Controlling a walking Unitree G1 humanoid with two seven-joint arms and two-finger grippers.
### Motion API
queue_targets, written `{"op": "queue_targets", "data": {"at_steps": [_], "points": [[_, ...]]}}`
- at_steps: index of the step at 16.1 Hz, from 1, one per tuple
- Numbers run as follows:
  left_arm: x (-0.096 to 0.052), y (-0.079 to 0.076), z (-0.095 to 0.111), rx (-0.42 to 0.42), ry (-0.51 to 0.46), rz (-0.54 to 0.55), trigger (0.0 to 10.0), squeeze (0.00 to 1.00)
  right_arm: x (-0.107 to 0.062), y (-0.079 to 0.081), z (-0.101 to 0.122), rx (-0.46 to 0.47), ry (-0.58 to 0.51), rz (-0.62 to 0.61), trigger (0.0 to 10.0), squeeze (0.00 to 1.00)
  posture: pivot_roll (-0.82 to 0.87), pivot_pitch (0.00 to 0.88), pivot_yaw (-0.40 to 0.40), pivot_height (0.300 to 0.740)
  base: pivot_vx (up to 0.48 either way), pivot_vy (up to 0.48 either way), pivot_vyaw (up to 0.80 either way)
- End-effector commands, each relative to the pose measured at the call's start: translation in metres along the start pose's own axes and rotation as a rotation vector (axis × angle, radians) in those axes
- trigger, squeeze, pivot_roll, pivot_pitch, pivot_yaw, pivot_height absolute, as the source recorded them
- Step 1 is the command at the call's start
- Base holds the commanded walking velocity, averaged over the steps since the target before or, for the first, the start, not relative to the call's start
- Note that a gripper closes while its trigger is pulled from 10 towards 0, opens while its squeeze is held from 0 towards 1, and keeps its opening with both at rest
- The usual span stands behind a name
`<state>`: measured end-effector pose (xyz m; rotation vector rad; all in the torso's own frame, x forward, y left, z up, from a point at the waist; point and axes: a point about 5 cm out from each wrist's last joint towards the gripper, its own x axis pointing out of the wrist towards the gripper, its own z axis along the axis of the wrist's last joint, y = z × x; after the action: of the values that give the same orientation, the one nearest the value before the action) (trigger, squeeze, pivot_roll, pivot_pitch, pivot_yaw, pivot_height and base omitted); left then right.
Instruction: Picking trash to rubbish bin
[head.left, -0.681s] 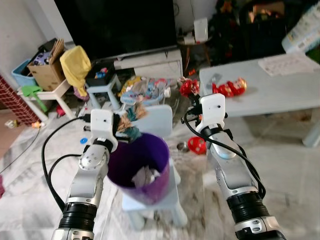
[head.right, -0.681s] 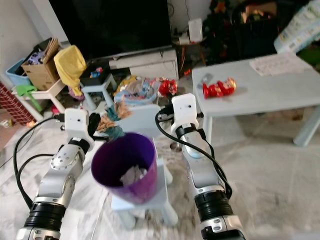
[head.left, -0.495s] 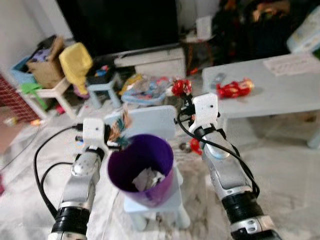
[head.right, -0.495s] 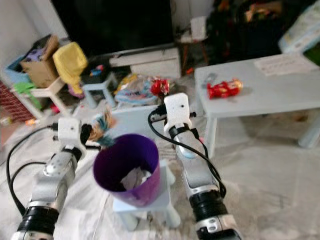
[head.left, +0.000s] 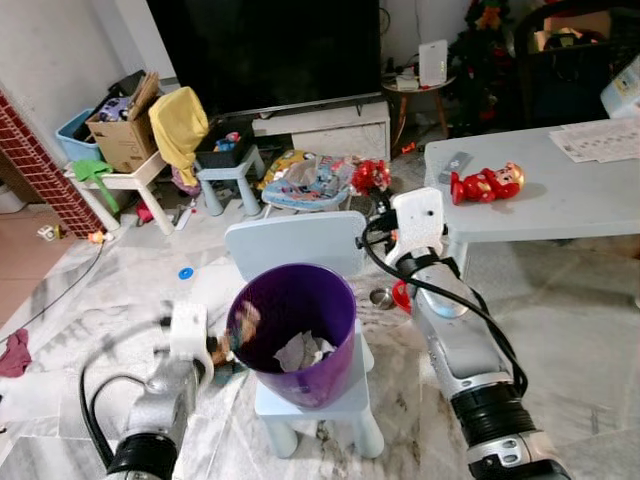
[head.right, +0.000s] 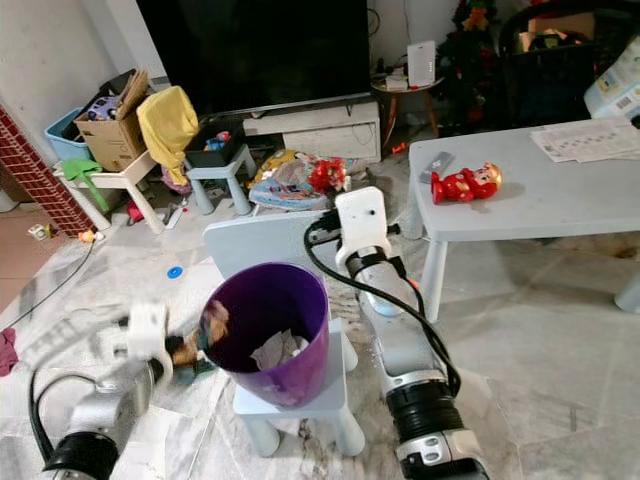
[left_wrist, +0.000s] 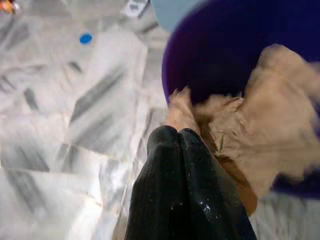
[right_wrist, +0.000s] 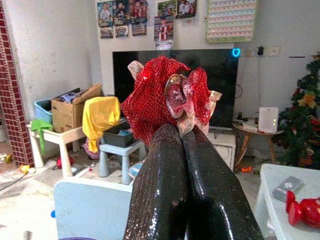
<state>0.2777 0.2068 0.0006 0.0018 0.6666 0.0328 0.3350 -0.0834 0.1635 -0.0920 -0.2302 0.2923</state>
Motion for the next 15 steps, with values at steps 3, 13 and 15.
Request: {"op": "queue_targets", "data": {"at_steps": [3,13,15], "points": [[0.005,0.012,0.013,0.023,-0.056,0.006,10.0,0.00,0.002,0.004,0.006,0.005,-0.019,0.014,10.0,0.00,-0.08,0.000,0.148,0.740,0.000,0.000,0.00],[0.000,-0.003,0.102,0.033,-0.500,-0.012,10.0,0.00,-0.002,0.000,0.008,0.003,-0.031,-0.003,10.0,0.00,-0.09,0.000,0.145,0.740,0.000,0.000,0.00],[-0.016,-0.013,0.132,0.054,-0.664,-0.026,10.0,0.00,-0.003,-0.003,0.008,-0.002,-0.032,-0.008,10.0,0.00,-0.09,0.000,0.142,0.740,0.000,0.000,0.00]]}}
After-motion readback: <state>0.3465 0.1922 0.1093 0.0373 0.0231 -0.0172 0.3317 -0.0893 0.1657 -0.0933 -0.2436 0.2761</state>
